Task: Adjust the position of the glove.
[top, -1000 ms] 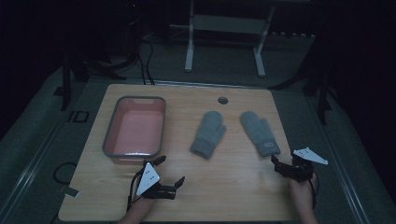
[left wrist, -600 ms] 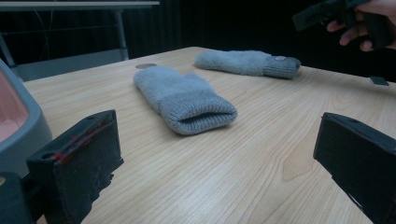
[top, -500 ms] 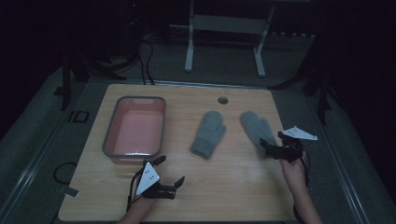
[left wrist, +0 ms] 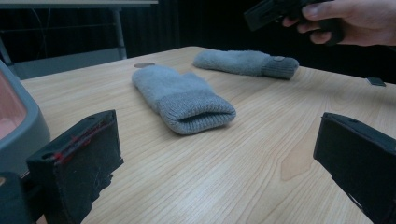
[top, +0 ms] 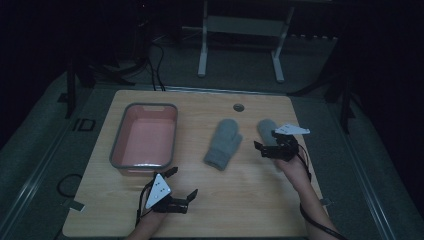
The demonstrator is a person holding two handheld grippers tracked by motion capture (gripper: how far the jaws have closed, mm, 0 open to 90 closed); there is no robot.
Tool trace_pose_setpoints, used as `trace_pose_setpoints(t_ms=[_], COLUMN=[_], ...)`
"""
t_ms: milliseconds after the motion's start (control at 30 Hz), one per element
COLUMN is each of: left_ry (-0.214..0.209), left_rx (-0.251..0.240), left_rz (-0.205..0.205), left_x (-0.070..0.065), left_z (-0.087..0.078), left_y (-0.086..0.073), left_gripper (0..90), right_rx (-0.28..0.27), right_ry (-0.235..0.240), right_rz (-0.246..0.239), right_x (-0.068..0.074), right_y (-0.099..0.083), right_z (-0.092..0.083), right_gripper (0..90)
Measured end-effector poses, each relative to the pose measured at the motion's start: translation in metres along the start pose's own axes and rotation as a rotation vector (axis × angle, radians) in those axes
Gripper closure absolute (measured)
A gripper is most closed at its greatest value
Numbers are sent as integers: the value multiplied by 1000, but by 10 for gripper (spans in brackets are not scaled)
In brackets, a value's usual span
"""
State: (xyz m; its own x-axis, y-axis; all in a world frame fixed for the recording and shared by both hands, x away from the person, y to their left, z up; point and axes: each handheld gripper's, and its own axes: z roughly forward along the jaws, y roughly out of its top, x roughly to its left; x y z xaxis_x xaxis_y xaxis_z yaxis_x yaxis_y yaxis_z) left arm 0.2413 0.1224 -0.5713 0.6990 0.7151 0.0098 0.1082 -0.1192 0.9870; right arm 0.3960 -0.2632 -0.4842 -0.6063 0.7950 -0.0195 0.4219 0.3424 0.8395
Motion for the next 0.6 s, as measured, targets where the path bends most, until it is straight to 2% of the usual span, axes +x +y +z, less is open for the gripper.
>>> trace_pose_setpoints(t_ms=[133, 233, 333, 400, 600], left_ry=[-2, -3, -6, -7, -11], left_rx=[1, 0, 1, 1, 2], left_rz=[-1, -2, -4, -3, -3], left_x=[0, 0, 0, 0, 0], left_z=[0, 0, 0, 0, 0], left_y=[0, 0, 0, 0, 0], left_gripper=[11, 11, 11, 11, 11], right_rx=[21, 28, 52, 66, 112], right_ry=[68, 113, 119, 141, 153], right_rz=[-19, -28, -57, -58, -93], right_x=[3, 9, 15, 18, 28], right_y=[8, 13, 18, 21, 25], right_z=[18, 30, 45, 55, 86], right_gripper=[185, 186, 186, 207, 219])
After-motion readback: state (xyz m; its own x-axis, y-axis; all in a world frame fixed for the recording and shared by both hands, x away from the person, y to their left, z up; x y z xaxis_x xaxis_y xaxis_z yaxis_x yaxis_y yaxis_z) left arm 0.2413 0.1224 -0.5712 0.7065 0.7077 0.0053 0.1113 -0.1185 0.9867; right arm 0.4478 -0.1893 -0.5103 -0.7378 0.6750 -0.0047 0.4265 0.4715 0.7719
